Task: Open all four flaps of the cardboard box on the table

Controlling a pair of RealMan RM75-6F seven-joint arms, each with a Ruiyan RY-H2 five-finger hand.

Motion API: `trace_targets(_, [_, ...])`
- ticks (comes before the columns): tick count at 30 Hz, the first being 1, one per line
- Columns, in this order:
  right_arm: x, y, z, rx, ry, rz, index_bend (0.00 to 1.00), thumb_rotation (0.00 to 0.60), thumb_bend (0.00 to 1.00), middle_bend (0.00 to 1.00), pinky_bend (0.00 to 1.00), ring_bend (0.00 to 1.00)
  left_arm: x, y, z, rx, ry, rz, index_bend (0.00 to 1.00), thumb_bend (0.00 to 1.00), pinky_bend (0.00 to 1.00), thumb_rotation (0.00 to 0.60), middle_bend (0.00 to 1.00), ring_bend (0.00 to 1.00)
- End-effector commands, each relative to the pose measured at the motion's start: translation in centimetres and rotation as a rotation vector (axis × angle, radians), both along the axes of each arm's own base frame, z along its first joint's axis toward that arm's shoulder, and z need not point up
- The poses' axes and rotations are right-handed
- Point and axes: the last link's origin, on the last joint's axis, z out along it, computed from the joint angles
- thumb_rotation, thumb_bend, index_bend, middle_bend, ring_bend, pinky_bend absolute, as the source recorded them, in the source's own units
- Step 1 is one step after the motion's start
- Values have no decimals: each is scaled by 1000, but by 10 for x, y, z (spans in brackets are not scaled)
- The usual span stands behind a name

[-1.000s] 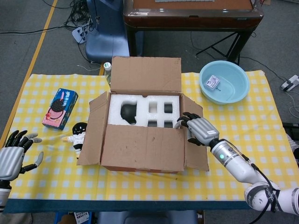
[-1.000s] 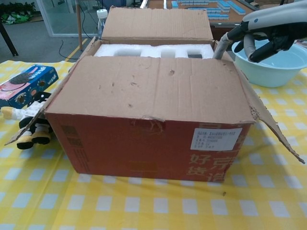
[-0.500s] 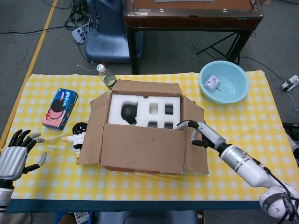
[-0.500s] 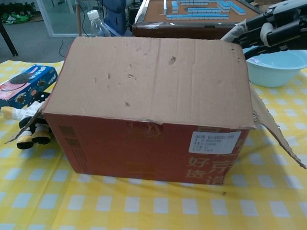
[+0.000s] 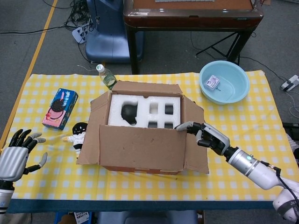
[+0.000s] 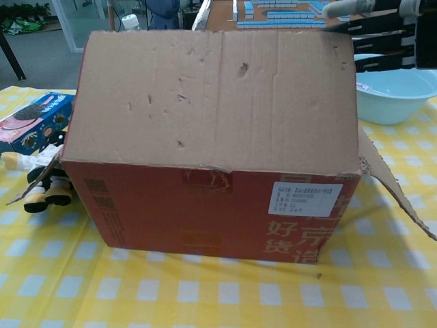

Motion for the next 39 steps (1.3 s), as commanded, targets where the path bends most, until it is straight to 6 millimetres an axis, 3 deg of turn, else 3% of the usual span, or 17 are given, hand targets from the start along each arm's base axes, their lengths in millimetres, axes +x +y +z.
trace_targets(1, [-7,7,9,77,-90,80,323,600,1000,242,132,115,0,0,0,2,2,0,378,433,0,238,211,85])
trace_targets(10, [-3,19,13,183,-200,155,323,600,1000,242,140,115,0,-2,1,3,7,5,380,433,0,237,210,84])
trace_targets(20, [1,43,14,288,-216,244,323,600,1000,242,152,115,4,-3,3,9,15,-3,381,433,0,238,210,84])
trace_targets(26, [0,47,17,309,-224,242,323,600,1000,242,194,115,4,-3,3,9,14,-2,381,433,0,238,210,84])
trace_targets(34, [-11,40,22,153,-92,234,323,600,1000,242,194,115,4,-4,5,13,18,2,381,433,0,237,210,84])
trace_targets(39, [-31,35,23,-83,197,259,323,600,949,242,194,115,1,-5,5,14,25,14,381,433,0,236,210,84])
